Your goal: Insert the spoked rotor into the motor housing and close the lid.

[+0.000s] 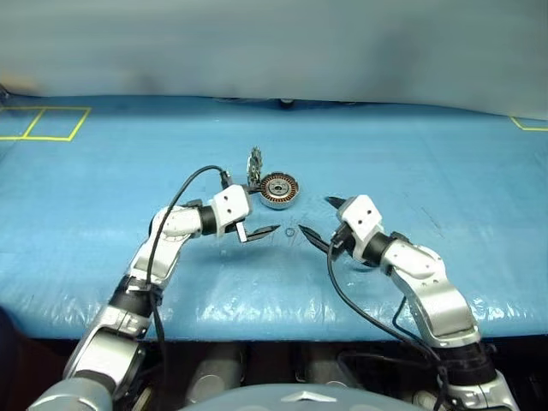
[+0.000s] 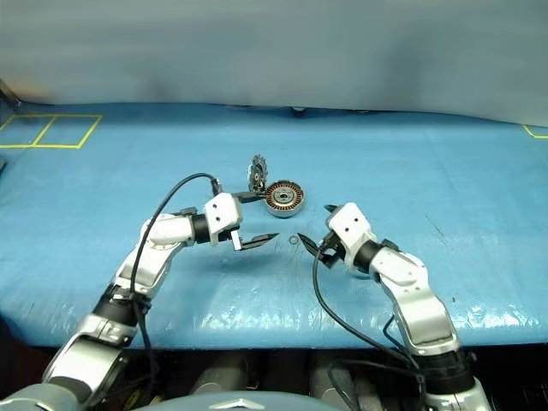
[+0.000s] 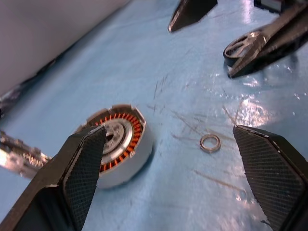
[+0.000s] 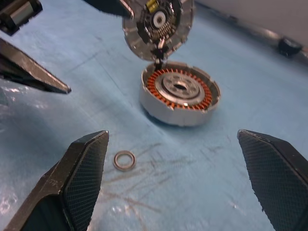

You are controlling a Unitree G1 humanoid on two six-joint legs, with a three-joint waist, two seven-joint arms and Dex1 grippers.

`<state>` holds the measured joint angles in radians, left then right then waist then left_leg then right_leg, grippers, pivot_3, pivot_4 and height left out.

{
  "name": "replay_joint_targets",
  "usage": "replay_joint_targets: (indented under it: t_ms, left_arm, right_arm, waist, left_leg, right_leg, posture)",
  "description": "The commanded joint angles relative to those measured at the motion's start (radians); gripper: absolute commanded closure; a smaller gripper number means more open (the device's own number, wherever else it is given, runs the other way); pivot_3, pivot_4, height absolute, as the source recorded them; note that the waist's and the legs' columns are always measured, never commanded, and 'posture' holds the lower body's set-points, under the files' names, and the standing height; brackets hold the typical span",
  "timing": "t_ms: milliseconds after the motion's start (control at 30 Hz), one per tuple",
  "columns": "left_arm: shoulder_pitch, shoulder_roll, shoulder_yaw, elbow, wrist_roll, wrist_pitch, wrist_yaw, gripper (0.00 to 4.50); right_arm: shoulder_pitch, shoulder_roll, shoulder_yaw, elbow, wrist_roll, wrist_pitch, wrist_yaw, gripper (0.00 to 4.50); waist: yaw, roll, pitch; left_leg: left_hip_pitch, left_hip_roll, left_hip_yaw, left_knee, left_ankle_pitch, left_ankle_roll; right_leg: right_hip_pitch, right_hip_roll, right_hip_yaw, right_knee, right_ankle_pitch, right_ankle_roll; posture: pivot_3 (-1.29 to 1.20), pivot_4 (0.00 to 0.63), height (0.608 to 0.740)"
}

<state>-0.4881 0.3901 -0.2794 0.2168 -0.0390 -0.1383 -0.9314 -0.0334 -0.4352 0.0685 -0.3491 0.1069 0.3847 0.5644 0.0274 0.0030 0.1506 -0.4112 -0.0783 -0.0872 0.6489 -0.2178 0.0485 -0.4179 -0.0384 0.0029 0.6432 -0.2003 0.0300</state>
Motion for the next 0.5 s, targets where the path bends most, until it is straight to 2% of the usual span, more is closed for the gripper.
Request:
replay_joint_targets:
  t_ms: [33, 167, 400, 500]
  left_arm:
    - [-0.056, -0.012, -0.026, 0.032, 0.016, -0.043, -0.035, 0.00]
    - [-0.142, -0.012, -0.050, 0.099, 0.054, -0.088, -0.056, 0.00]
    - [-0.476, 0.007, -0.162, 0.374, 0.281, -0.200, -0.054, 0.00]
    - [-0.574, 0.008, -0.214, 0.457, 0.352, -0.243, -0.082, 0.00]
  right_arm:
    - [0.034, 0.003, -0.009, -0.038, 0.002, 0.002, -0.023, 0.02]
    - [0.057, 0.029, 0.007, -0.044, 0.015, -0.004, -0.036, 0.02]
    - [0.041, 0.049, 0.057, -0.017, -0.019, -0.003, -0.056, 0.02]
    - [0.034, 0.049, 0.061, -0.011, -0.024, -0.006, -0.058, 0.02]
  waist:
    - [-0.007, 0.000, 0.000]
    - [-0.017, 0.000, 0.000]
    - [-0.013, -0.001, 0.001]
    - [-0.017, -0.002, 0.001]
  left_leg:
    - [0.000, 0.000, 0.000, 0.000, 0.000, -0.001]
    - [0.000, 0.001, 0.000, 0.000, 0.001, -0.001]
    - [0.001, 0.000, 0.000, 0.001, 0.003, 0.000]
    - [0.001, 0.000, 0.001, 0.002, 0.002, 0.002]
  right_leg:
    - [0.000, 0.000, 0.000, 0.000, 0.000, 0.000]
    - [-0.001, 0.002, 0.001, 0.001, 0.000, 0.000]
    - [0.002, 0.002, -0.003, 0.001, -0.001, 0.006]
    - [0.002, 0.002, -0.003, 0.000, 0.000, 0.008]
  posture:
    - [0.00, 0.150, 0.740]
    - [0.00, 0.150, 0.740]
    - [0.00, 0.150, 0.740]
    - [0.00, 0.150, 0.740]
